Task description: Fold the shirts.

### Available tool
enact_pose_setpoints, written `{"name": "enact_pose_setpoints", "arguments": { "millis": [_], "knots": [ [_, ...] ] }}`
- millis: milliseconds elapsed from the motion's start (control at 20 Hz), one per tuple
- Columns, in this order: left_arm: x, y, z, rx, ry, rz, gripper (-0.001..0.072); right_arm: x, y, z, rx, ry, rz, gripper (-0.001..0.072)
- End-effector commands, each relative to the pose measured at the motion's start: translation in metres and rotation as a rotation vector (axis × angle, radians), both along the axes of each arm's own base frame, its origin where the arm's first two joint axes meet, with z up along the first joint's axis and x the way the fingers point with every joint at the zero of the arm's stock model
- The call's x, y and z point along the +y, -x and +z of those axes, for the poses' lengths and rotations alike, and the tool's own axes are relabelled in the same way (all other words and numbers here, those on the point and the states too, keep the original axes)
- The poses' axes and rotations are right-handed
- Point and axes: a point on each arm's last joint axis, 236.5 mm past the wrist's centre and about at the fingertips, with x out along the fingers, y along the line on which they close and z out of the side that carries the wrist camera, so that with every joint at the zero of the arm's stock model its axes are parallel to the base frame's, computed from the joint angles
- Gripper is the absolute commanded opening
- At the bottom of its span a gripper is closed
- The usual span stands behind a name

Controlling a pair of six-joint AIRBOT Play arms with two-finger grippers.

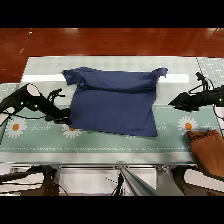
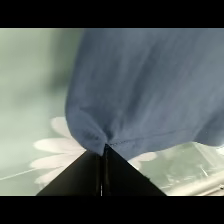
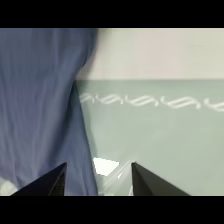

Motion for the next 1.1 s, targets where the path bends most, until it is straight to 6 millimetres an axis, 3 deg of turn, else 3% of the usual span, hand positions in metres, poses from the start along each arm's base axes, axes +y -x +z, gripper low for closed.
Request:
{"name": "enact_pose_setpoints", "arguments": {
  "millis": [0, 100, 250, 450, 650, 800, 900, 950, 1050],
  "knots": [
    [-0.01, 0.002, 0.0, 0.016, 0.051, -0.003, 0.0022, -0.017, -0.038, 0.001, -0.1, 0.036, -0.149, 0.0503],
    [-0.01, 0.003, 0.001, 0.022, 0.053, -0.006, 0.0022, -0.015, -0.065, 0.005, -0.167, 0.002, -0.235, 0.0502],
    [-0.01, 0.003, 0.001, 0.016, 0.056, -0.015, 0.0022, 0.02, -0.088, -0.01, -0.172, -0.067, -0.253, 0.0501],
    [-0.01, 0.003, 0.001, 0.014, 0.057, -0.022, 0.0022, 0.07, -0.092, -0.052, -0.102, -0.094, -0.21, 0.0496],
    [-0.018, -0.003, 0.007, -0.003, 0.09, -0.001, 0.0022, 0.085, -0.086, -0.07, -0.04, -0.084, -0.216, 0.0416],
    [-0.023, -0.02, 0.018, -0.058, 0.116, -0.009, 0.0022, 0.072, -0.078, -0.079, 0.009, -0.035, -0.238, 0.0287],
    [-0.022, -0.03, 0.024, -0.089, 0.114, -0.01, 0.0022, 0.071, -0.07, -0.083, 0.029, -0.01, -0.199, 0.0265],
    [-0.022, -0.036, 0.027, -0.106, 0.112, -0.009, 0.0022, 0.072, -0.063, -0.085, 0.045, -0.005, -0.173, 0.0071],
    [-0.021, -0.045, 0.031, -0.137, 0.11, -0.012, 0.0022, 0.078, -0.049, -0.085, 0.072, -0.011, -0.099, 0.0028]
  ]
}}
